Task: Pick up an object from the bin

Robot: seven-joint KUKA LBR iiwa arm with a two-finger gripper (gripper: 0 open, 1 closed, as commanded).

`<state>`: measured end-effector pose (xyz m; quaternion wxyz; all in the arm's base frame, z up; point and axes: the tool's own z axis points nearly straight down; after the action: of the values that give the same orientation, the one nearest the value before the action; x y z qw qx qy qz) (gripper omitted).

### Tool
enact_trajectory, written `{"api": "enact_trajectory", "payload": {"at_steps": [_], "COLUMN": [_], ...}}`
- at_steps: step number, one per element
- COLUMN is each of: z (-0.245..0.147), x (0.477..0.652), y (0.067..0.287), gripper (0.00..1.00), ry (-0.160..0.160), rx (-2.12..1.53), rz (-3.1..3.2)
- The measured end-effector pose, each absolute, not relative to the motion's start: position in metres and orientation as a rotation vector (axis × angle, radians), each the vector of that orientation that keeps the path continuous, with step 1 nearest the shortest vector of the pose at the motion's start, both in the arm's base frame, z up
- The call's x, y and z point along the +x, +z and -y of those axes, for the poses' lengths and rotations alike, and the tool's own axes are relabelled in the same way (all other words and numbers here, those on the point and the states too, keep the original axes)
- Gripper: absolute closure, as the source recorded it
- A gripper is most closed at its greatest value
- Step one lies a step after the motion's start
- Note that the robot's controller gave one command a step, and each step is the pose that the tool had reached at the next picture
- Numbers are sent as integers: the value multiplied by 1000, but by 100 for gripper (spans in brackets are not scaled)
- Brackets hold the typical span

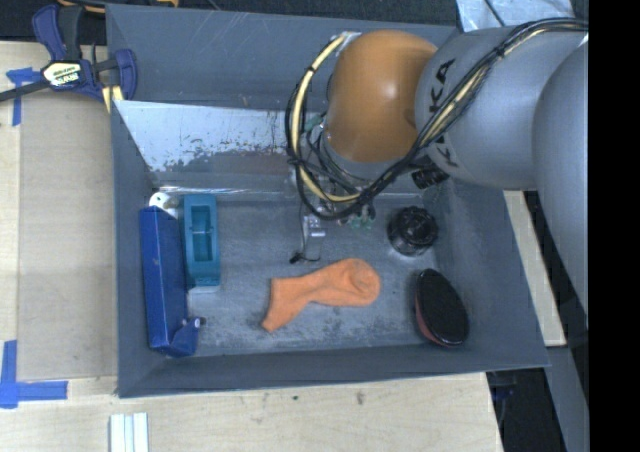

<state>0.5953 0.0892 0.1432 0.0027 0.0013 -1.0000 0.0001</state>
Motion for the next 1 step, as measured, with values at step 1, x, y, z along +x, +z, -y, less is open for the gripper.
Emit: {"api": "enact_trajectory", "payload": {"at_steps": [1], "z": [-89], "x": [597], "y": [148], "gripper": [0], "ry": [-1], "rx": [1], "rz": [3145]}}
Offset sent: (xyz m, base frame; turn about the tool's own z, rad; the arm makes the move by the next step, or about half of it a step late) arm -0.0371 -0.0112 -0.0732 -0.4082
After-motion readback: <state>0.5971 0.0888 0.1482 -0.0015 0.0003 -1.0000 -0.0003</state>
